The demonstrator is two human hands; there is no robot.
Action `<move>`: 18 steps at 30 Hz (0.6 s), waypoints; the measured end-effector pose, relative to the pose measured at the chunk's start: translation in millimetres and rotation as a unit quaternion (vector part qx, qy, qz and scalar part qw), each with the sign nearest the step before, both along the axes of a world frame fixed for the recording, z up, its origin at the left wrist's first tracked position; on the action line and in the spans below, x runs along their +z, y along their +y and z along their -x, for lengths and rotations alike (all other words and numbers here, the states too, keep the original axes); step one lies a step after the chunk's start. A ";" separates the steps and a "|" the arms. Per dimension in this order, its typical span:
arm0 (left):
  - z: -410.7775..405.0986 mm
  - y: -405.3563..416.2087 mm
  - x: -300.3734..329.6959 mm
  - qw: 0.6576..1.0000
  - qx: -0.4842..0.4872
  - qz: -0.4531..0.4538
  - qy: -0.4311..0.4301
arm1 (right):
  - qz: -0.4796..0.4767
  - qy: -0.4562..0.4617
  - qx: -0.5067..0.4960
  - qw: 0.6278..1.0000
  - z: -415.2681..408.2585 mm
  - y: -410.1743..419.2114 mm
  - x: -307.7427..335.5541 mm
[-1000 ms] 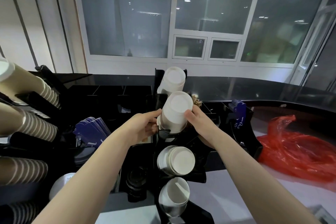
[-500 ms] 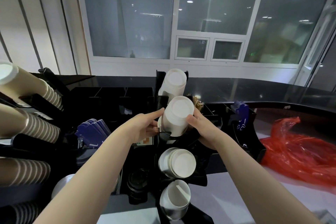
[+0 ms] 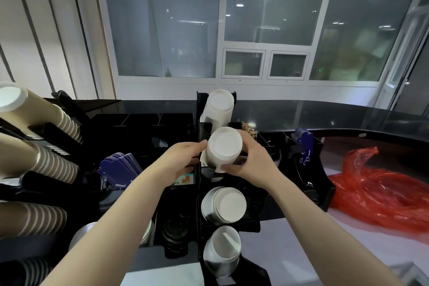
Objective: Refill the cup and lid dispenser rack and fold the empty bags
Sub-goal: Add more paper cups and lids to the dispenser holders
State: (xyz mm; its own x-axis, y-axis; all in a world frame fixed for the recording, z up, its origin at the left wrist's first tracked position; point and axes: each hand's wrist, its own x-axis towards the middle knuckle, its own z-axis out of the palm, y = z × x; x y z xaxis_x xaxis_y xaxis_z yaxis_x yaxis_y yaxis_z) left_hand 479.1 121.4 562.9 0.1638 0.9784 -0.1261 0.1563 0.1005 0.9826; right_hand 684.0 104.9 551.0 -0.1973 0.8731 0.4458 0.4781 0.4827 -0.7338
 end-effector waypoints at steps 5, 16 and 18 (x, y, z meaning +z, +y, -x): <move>-2.3 -25.3 15.3 0.990 -0.004 -0.142 -0.019 | -0.055 0.146 -0.018 0.988 0.5 -26.2 24.3; 5.9 -115.9 -5.6 0.960 -0.046 -0.156 -0.230 | -0.092 0.213 0.049 0.971 16.3 -128.4 17.6; 6.9 -128.9 -21.2 0.966 -0.052 -0.141 -0.210 | -0.110 0.217 0.026 0.970 16.1 -146.5 6.0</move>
